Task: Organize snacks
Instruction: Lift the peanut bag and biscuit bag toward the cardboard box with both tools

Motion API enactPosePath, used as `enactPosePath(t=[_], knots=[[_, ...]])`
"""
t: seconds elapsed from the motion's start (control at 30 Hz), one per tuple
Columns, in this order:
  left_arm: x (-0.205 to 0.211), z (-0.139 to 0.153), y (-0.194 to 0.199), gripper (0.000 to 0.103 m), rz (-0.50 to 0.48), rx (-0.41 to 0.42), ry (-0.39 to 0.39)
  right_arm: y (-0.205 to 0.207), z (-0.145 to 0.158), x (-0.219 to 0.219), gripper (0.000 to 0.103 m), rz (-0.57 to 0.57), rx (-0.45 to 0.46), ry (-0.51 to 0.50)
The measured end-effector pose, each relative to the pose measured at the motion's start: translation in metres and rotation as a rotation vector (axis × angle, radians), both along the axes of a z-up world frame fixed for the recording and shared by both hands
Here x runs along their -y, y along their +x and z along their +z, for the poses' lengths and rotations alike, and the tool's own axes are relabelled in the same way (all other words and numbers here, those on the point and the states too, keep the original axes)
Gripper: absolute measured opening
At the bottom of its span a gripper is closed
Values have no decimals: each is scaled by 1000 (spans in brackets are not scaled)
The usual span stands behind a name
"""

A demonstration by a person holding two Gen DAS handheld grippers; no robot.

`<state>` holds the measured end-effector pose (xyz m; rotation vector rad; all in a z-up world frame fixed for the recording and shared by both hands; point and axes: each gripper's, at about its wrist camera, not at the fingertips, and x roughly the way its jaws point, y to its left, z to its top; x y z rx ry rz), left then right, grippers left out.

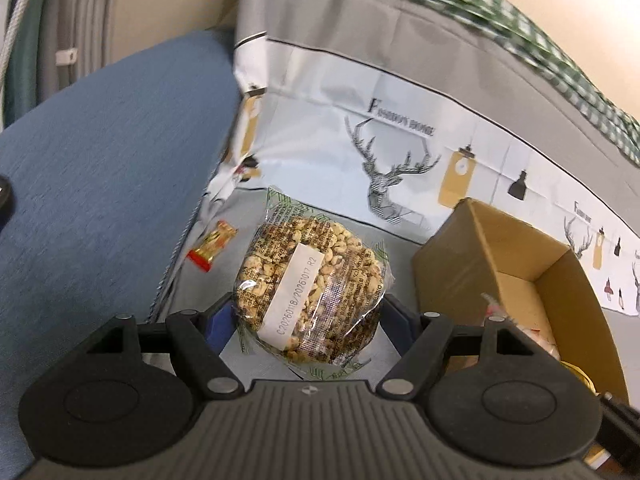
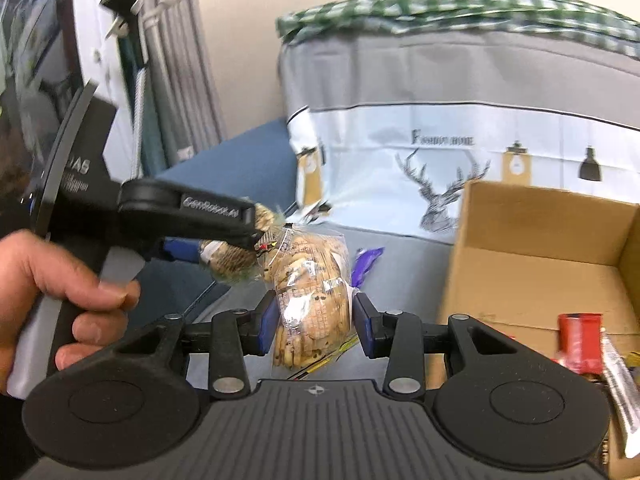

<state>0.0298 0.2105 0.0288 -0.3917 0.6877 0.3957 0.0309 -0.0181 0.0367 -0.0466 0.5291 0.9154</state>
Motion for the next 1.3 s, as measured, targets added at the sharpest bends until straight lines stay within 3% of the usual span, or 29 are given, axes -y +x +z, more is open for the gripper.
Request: enactPosePath(t=[0.37, 0.57, 1.0, 1.3], knots=[[37, 2, 24, 80, -42, 131, 27, 38, -6, 60, 42, -168, 1, 44], [67, 9, 41, 80, -122, 222, 27, 58, -13, 92, 42, -293, -2, 47], [130, 7, 61, 80, -345, 282, 82, 84, -23, 121, 41, -451, -20, 32], [152, 3, 62, 80, -423, 294, 91, 92, -22, 130, 41, -508, -17, 32]])
